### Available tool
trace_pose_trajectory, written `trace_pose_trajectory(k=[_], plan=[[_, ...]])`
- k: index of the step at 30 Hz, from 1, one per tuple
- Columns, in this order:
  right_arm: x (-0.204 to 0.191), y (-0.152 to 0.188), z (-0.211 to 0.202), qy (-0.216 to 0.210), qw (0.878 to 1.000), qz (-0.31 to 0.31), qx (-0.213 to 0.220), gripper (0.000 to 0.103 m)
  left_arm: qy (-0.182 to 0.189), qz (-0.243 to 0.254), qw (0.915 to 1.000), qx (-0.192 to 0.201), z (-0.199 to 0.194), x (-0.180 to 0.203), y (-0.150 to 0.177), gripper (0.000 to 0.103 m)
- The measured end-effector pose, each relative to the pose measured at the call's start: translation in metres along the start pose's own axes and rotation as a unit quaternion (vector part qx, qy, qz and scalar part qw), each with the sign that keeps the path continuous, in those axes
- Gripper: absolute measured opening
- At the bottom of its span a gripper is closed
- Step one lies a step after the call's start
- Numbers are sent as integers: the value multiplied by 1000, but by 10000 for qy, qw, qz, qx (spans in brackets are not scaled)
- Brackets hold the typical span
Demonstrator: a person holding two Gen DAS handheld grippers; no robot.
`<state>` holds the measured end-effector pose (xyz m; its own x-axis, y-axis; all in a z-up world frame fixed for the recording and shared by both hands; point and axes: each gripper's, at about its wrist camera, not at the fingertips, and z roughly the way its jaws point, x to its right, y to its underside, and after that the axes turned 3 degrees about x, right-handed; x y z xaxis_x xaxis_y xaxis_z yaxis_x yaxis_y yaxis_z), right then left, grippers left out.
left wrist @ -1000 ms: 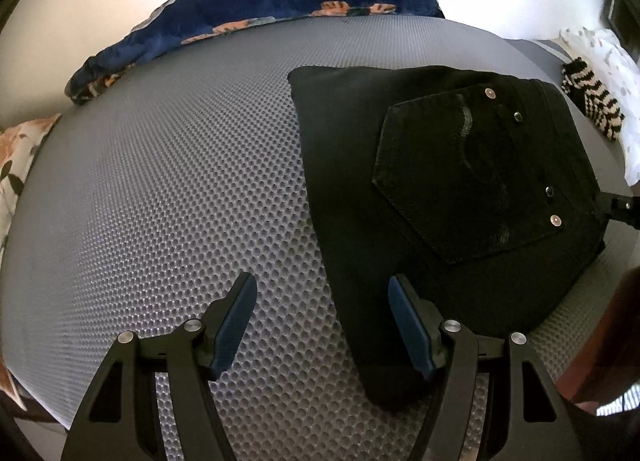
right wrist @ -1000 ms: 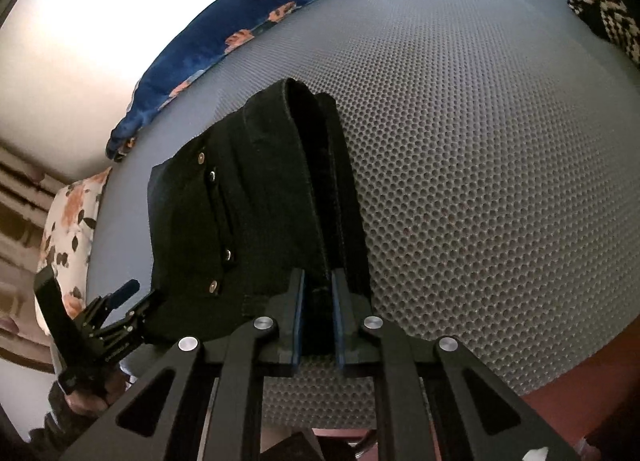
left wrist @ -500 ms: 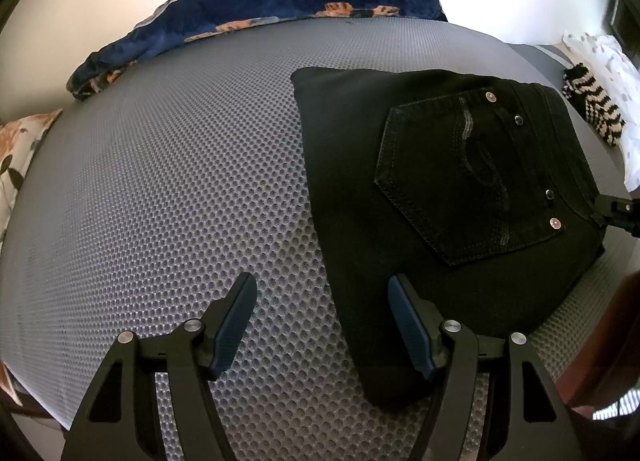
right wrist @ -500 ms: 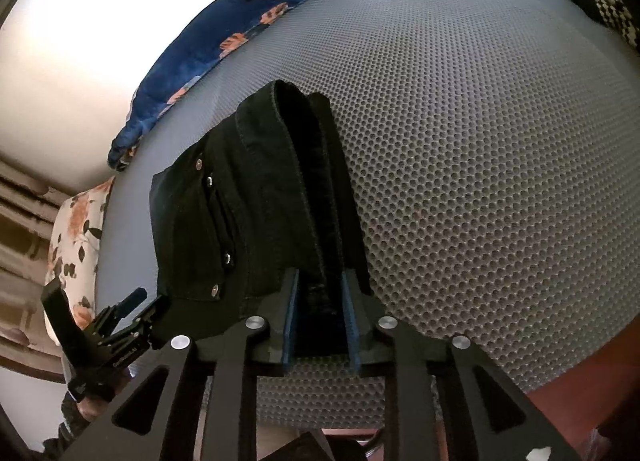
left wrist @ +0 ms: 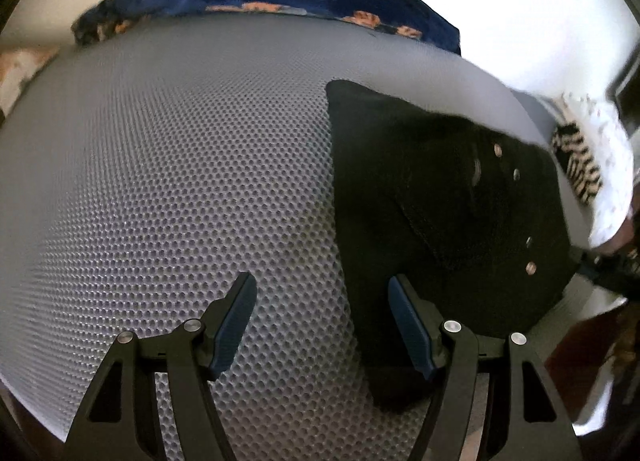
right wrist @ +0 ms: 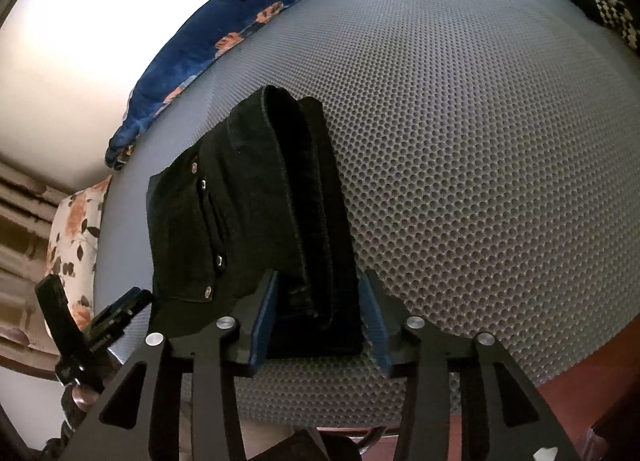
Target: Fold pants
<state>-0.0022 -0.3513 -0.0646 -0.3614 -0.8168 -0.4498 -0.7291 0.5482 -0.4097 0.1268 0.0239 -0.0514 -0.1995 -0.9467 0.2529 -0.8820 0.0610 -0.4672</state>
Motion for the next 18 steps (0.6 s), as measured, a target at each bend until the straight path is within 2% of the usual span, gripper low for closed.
trace_pose_trajectory(k=[3,8,18], plan=[[4,-6,3,-285,9995,15,-117,52,352,-242,9989,-171,3,-8,-6,69],[17,-16,15,-808,9961,192,-296,52,1014,-608,9917,-510,13,-13,-12,69],[35,-33,39,-1347,9890,243,-551,53,1355,-764,9850,-749,36,-4,-29,69]])
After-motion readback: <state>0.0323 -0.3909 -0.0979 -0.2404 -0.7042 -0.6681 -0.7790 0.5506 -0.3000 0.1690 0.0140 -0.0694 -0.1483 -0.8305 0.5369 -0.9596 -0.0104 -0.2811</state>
